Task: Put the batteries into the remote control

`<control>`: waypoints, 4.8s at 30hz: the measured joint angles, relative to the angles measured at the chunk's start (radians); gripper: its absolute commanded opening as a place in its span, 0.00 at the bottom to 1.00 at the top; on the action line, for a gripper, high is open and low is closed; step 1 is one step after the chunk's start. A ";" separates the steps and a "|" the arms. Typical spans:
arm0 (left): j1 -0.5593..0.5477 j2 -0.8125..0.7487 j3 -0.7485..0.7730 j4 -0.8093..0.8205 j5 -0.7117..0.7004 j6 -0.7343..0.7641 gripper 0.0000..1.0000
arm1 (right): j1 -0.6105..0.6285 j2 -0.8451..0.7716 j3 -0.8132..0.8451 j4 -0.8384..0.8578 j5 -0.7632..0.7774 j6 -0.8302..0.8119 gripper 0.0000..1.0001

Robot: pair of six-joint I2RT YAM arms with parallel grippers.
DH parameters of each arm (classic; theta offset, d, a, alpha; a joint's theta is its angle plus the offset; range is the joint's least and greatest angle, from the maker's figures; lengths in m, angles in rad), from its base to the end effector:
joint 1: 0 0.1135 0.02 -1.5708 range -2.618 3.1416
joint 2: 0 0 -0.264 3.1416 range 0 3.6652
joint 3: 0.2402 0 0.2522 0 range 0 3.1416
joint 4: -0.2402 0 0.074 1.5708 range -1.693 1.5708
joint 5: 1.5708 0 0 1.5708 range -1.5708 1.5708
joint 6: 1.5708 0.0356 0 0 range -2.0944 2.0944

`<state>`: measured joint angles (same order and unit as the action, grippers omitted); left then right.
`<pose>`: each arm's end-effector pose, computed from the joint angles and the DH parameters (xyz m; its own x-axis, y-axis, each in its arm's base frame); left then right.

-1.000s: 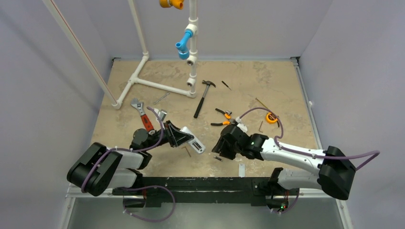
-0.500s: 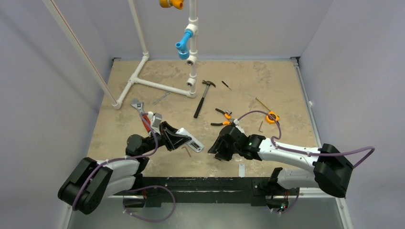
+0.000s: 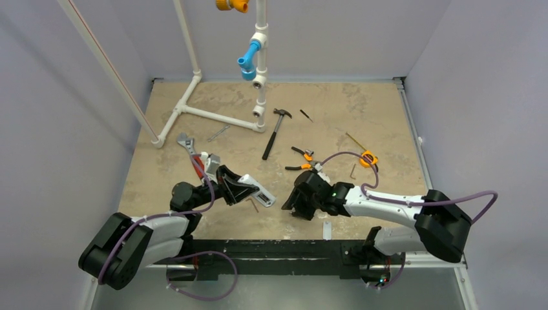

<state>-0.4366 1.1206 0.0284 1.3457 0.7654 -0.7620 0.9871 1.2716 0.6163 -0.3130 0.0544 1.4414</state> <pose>0.1415 -0.0933 0.1864 -0.4657 -0.3321 -0.8203 0.8172 0.1944 -0.5426 0.1312 0.1951 0.1738 -0.8680 0.4825 -0.1176 0.3450 0.7561 0.5562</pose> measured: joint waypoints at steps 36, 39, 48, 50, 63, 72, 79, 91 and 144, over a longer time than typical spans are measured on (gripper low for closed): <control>0.000 0.032 0.000 -0.032 0.002 0.024 0.00 | -0.053 0.158 0.110 -0.110 0.141 -0.058 0.47; 0.000 0.039 0.000 -0.034 0.002 0.024 0.00 | -0.054 0.197 0.150 -0.130 0.161 -0.096 0.41; 0.000 0.039 0.000 -0.048 0.002 0.026 0.00 | -0.059 0.281 0.222 -0.134 0.165 -0.218 0.21; 0.000 0.040 0.001 -0.050 0.002 0.026 0.00 | -0.059 0.301 0.241 -0.136 0.165 -0.245 0.16; 0.000 0.052 0.009 -0.085 0.000 0.024 0.00 | -0.058 0.391 0.347 -0.147 0.136 -0.558 0.15; 0.005 0.052 0.009 -0.088 -0.009 0.022 0.00 | -0.050 0.390 0.346 -0.140 0.133 -0.653 0.19; 0.006 0.052 0.009 -0.093 -0.011 0.021 0.00 | -0.023 0.407 0.368 -0.159 0.148 -0.671 0.20; 0.011 0.053 0.009 -0.107 -0.026 0.010 0.00 | 0.003 0.423 0.388 -0.188 0.201 -0.676 0.00; -0.171 0.213 0.150 -0.345 -0.354 -0.449 0.00 | 0.010 -0.048 0.334 -0.136 -0.189 -1.285 0.03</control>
<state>-0.6075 1.3338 0.1787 1.0008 0.4118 -1.2114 0.9970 1.2240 0.9504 -0.4488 -0.1349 0.1562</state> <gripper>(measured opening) 0.258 0.042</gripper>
